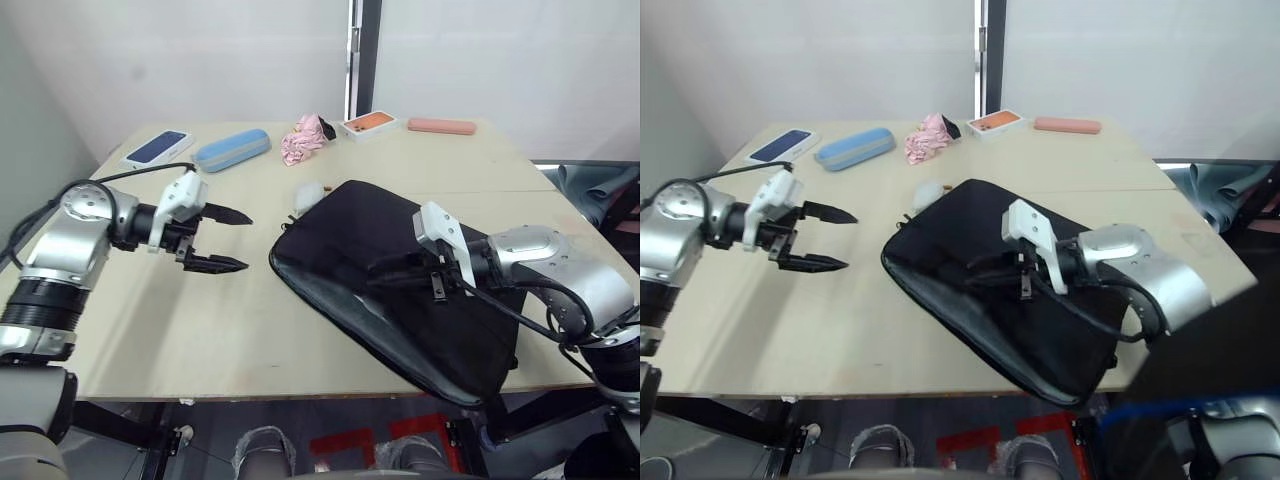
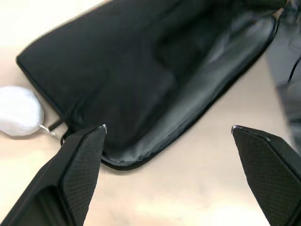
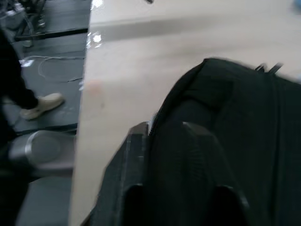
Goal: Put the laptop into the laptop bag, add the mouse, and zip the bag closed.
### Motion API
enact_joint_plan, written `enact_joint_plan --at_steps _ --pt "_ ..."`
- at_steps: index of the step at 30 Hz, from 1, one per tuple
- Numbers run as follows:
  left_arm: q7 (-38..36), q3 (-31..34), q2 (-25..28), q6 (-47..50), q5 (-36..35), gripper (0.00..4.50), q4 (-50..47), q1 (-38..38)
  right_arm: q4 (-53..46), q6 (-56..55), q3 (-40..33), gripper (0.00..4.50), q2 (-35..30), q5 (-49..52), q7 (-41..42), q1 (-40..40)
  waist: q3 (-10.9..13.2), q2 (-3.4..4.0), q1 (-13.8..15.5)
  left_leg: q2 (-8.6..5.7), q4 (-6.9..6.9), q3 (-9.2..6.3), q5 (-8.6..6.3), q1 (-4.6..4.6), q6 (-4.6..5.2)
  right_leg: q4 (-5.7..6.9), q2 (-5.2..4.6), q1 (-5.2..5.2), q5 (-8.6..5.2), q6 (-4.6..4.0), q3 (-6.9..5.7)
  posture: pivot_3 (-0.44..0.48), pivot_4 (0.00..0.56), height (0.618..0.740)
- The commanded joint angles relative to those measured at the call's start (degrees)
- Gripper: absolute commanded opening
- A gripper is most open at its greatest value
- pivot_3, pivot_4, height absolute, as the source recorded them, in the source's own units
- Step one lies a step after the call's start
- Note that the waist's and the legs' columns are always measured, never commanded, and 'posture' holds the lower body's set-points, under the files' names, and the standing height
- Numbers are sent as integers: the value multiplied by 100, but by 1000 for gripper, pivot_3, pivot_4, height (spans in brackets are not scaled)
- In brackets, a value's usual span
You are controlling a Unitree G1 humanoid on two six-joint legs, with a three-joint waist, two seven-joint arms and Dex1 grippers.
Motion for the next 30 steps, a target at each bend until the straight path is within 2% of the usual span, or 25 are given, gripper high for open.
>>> enact_joint_plan --at_steps 1,5,6,11,15,21,26,28,30 --pt "-270 -104 -23 -611 153 4500 202 -140 -316 381 -487 2655 -301 516 95 193 0 0 19 0 0 0 0 0 1 0 0 0 0 0 0 0 150 740" --pt "-274 -493 -459 -1733 549 4500 1178 -629 -765 1185 -1981 4047 -939 1682 132 1079 1 1 169 -3 0 3 -2 -5 7 -6 -3 -2 -1 -1 1 0 150 740" --pt "-274 -568 -626 -2126 749 4500 1616 -809 -871 1351 -2548 4375 -1031 1999 128 1368 0 1 178 -3 1 3 -2 -6 10 -8 -3 -1 -1 -2 1 0 150 740" --pt "-31 -842 -1505 -3721 1451 4500 3495 -1635 -1396 2112 -5343 4375 -1140 3376 -257 2582 -4 -4 305 -2 15 8 -3 -2 17 0 -4 0 0 -2 9 0 150 740" --pt "421 -891 -2054 -4280 1942 4500 4613 -2139 -1903 2263 -6818 4375 -1067 4222 -610 3473 -6 -8 375 -4 26 6 -3 -8 27 -2 -9 3 1 -3 6 0 150 740" --pt "1058 -800 -2685 -4457 2340 4500 5364 -2436 -2412 1987 -7850 4375 -893 4916 -1140 4681 -6 -10 352 -6 26 6 -4 -3 29 -7 -13 8 -1 4 1 0 150 740" --pt "1581 -947 -2807 -4584 2844 4500 5632 -2488 -2464 1676 -8194 4375 -873 5046 -1364 5340 -4 -13 347 -12 22 1 -5 -8 30 -15 -22 10 -8 27 -7 0 150 740" --pt "1801 -964 -2836 -4656 3014 3411 5687 -2508 -2504 1558 -8300 4411 -812 5030 -1404 5588 -4 -13 356 -15 16 -5 -5 -9 30 -19 -25 13 -23 52 -9 0 150 740" --pt "1766 -872 -2868 -4603 2999 3065 5709 -2548 -2663 1462 -8375 4411 -534 4773 -1243 6048 -4 -13 359 -16 12 -8 -5 -11 30 -24 -26 14 -23 52 -12 0 150 740"
